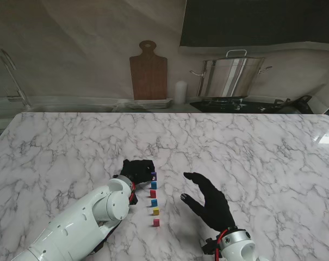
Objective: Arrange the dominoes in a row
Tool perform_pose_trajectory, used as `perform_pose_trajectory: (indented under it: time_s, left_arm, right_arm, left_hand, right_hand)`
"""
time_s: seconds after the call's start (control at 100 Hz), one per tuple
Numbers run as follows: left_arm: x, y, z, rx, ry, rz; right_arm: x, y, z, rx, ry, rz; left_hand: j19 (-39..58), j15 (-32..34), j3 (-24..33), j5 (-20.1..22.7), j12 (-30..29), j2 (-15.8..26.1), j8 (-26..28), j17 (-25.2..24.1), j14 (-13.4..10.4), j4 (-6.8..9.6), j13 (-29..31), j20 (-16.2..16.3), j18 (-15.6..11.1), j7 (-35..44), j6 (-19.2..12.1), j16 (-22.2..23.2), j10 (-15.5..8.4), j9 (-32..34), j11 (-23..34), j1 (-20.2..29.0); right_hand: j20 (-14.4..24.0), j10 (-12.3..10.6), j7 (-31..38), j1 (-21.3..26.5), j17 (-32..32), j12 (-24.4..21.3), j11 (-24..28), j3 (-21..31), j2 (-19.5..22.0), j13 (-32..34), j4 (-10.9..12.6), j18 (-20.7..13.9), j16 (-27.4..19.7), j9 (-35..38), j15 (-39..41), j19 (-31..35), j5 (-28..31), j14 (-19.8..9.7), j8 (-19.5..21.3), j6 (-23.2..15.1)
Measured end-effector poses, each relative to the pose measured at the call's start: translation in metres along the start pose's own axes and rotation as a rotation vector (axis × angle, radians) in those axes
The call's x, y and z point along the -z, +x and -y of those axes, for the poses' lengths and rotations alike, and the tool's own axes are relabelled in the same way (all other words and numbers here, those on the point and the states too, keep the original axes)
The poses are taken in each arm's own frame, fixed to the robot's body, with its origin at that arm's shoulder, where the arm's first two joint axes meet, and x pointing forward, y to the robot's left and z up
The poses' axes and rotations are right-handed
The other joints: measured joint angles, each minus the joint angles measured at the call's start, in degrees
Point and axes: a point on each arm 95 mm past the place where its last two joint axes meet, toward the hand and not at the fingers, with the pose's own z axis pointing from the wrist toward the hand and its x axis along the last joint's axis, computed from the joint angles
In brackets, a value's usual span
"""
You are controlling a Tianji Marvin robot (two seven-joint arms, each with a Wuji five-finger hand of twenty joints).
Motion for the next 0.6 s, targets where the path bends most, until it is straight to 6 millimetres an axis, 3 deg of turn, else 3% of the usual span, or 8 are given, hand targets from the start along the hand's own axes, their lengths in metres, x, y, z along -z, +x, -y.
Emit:
perform_pose_trajectory:
  time_s: [0.6]
  left_arm:
    - [0.0007, -0.0001, 0.0003, -0.009, -0.015, -0.004]
  right_arm:
    - [0.0001, -0.0002, -0.0002, 0.0, 0.0, 0.001]
  left_hand:
    - [-1.0, -0.7, 2.7, 0.5, 0.0, -0.2, -1.9, 0.0, 0.0, 0.01, -1.8, 0.0, 0.0, -4.1, 0.8, 0.0, 0.3, -0.2, -2.0, -0.8]
  right_hand:
    - [0.0, 0.0, 0.0, 0.0, 0.0, 0.0, 0.0, 0.0, 0.0, 0.0, 0.0, 0.0, 0.0, 0.0, 0.0, 0.0, 0.0, 0.0, 0.0, 0.0]
